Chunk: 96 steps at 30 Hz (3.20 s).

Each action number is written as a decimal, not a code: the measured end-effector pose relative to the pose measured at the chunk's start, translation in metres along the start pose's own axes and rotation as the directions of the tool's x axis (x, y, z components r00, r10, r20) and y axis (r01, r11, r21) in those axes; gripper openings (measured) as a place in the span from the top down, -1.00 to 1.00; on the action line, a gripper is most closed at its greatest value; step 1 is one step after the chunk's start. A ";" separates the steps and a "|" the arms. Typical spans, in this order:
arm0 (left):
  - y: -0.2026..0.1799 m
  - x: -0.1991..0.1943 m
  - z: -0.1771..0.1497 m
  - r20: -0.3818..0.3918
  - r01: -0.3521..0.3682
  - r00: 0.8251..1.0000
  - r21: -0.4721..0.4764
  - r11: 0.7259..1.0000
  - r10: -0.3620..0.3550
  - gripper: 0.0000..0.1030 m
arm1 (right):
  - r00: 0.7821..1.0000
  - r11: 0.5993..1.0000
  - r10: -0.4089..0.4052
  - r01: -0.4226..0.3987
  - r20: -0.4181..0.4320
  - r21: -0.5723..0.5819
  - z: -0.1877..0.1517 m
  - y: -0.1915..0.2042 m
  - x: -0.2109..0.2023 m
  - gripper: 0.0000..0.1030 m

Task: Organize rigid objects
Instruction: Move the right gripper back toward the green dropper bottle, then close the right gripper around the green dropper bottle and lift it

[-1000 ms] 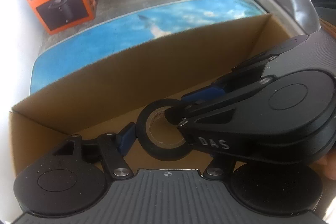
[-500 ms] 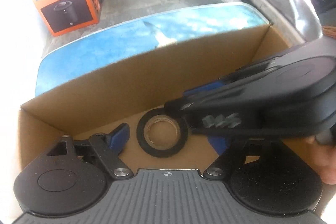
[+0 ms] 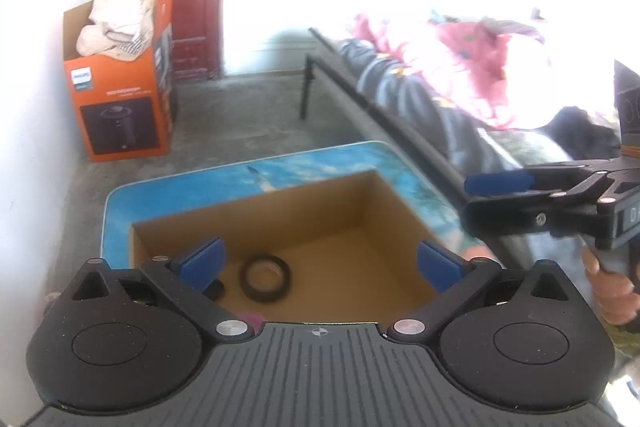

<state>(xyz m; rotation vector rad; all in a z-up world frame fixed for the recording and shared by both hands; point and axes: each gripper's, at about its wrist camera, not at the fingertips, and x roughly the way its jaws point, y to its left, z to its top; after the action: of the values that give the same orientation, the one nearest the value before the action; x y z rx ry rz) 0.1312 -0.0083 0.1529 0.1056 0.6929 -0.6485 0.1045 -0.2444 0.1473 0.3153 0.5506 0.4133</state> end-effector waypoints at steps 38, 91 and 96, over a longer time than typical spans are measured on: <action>-0.083 0.019 -0.174 0.141 -0.179 0.977 0.114 0.977 0.162 -0.97 | 0.993 0.993 -0.107 0.104 0.059 0.053 -0.154 0.033 -0.002 -0.94; -0.101 0.036 -0.182 0.129 -0.059 0.991 0.124 0.991 0.043 0.11 | 0.993 0.993 -0.093 0.098 -0.071 0.070 -0.153 0.022 0.019 0.59; -0.100 0.053 -0.184 0.097 -0.081 0.993 0.133 0.988 0.068 0.12 | 0.993 0.993 -0.087 0.092 -0.075 0.067 -0.152 0.023 0.023 0.59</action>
<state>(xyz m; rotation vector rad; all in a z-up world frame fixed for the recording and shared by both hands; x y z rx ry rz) -0.0001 -0.0614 -0.0101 0.2258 0.5533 -0.6244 0.0305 -0.1869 0.0237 0.3432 0.6488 0.3196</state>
